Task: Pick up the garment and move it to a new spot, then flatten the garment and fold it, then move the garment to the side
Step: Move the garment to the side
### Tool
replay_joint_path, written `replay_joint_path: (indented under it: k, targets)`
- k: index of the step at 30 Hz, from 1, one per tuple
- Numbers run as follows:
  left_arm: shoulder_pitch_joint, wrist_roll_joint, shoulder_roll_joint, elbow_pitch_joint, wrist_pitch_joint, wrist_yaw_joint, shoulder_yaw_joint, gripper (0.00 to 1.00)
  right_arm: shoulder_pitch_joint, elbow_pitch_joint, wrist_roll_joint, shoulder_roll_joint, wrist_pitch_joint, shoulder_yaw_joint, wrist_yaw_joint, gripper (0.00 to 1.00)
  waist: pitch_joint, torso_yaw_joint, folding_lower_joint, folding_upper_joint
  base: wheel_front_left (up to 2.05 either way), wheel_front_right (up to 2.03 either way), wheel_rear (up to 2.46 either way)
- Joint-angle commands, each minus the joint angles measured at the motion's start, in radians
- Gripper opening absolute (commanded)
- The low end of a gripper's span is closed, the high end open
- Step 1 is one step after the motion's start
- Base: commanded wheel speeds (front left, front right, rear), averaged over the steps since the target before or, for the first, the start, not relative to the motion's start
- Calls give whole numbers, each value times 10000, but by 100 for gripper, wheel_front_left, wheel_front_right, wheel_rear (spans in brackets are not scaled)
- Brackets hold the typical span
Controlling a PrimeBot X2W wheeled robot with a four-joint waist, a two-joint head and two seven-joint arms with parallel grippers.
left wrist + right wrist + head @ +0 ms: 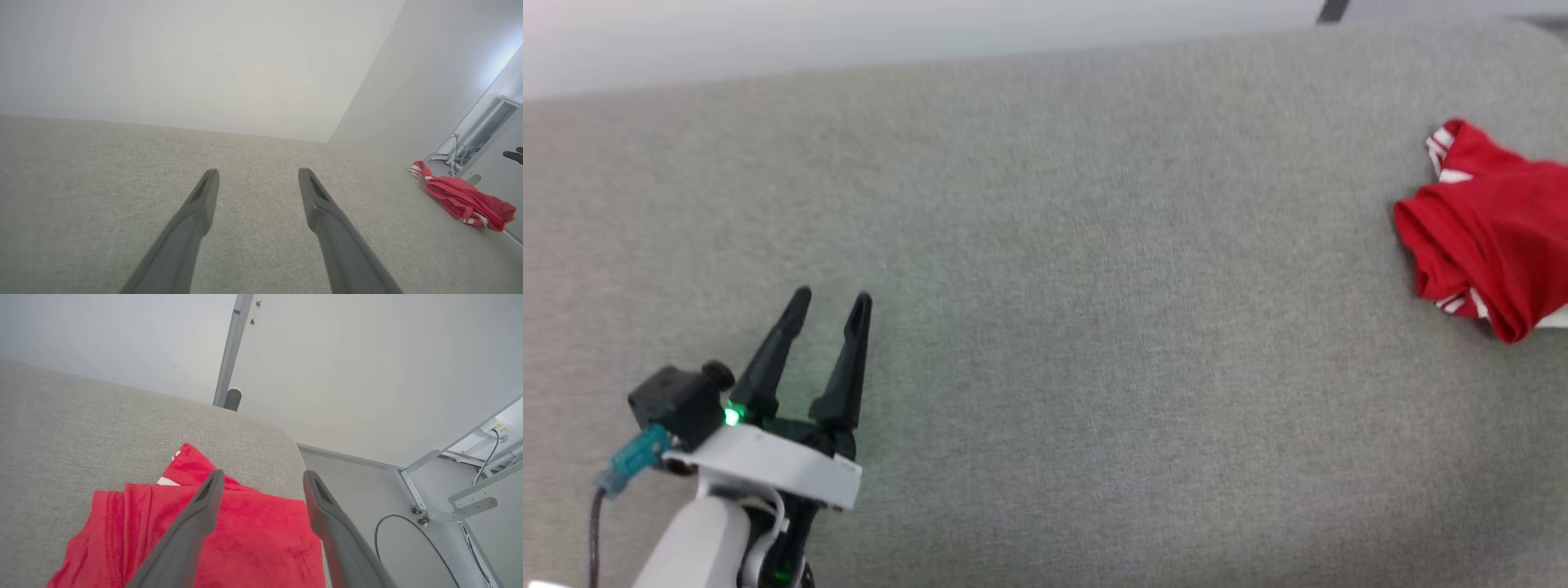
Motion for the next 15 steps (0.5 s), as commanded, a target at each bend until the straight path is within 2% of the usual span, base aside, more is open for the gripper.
replay_joint_path:
  k: [1, 9, 15]
  targets:
    - [200, -50, -30, 72, 10, 1, 25, 100, 311, -56, 35, 76, -176, -41, -15, 100, -879, 476, 0, -1, 0, 0, 0]
    - [1078, -9, 54, 369, 10, 1, 189, 100, 2259, -1040, -48, 418, -823, -771, -15, 100, -2274, 1007, 0, -1, 0, 0, 0]
    - [1760, 93, -21, 271, 10, 1, 433, 100, 4469, -3219, -921, 1018, -837, -2897, -15, 100, -2937, 1431, 0, -1, 0, 0, 0]
